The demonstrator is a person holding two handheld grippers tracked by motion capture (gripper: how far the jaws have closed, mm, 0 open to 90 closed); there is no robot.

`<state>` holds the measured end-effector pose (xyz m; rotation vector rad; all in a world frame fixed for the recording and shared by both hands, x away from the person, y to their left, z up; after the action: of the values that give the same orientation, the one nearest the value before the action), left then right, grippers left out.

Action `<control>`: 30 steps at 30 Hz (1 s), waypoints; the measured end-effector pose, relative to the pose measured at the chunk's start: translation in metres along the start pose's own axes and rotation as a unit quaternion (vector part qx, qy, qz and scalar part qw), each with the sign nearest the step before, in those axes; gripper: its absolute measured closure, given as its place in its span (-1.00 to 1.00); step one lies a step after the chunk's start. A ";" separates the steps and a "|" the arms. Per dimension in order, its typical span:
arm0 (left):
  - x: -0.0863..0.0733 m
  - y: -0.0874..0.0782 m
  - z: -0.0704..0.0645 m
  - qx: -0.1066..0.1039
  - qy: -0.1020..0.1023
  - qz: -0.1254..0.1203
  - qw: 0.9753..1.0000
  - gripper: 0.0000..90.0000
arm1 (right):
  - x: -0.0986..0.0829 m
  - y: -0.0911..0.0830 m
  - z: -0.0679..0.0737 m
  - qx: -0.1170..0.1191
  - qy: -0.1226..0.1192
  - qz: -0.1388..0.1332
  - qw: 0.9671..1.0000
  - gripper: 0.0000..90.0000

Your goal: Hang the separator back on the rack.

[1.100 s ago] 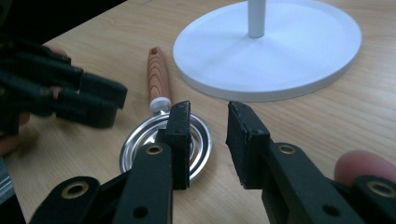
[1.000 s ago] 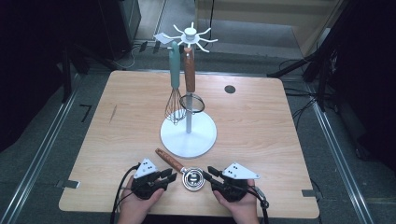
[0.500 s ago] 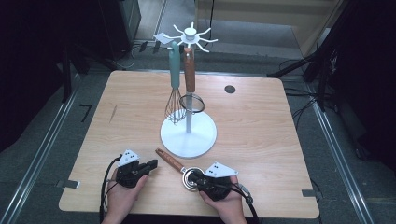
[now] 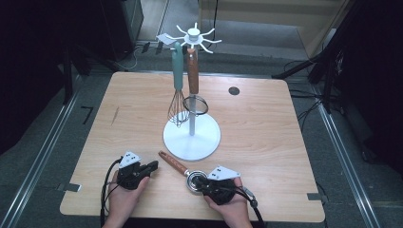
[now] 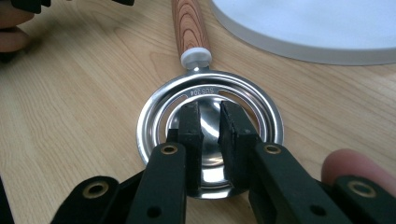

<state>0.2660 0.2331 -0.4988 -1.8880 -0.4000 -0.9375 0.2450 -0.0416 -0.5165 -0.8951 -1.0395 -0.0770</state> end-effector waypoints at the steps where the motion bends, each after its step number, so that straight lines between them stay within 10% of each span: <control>1: 0.000 0.000 0.000 0.001 0.000 0.000 1.000 1.00 | -0.001 -0.001 0.000 0.000 -0.002 0.000 1.000 0.78; 22: 0.012 0.022 -0.004 0.018 0.000 0.000 1.000 1.00 | -0.019 -0.032 -0.017 -0.028 0.026 -0.016 0.999 0.71; 30: 0.019 0.034 -0.006 0.033 0.004 0.001 0.999 1.00 | -0.020 -0.045 -0.028 -0.084 0.056 -0.034 0.994 0.46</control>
<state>0.2970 0.2090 -0.5038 -1.8245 -0.4194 -0.9206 0.2343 -0.0970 -0.5101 -0.9963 -0.9681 -0.2723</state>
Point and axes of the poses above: each handheld gripper's, and its own axes: y roughly forward along the jaws, x roughly out of its top, z roughly to its left, the point moved 2 cm from there along y, roughly forward along the jaws, and after that the axes turned 1 degree about -y, right-handed, at the moved point
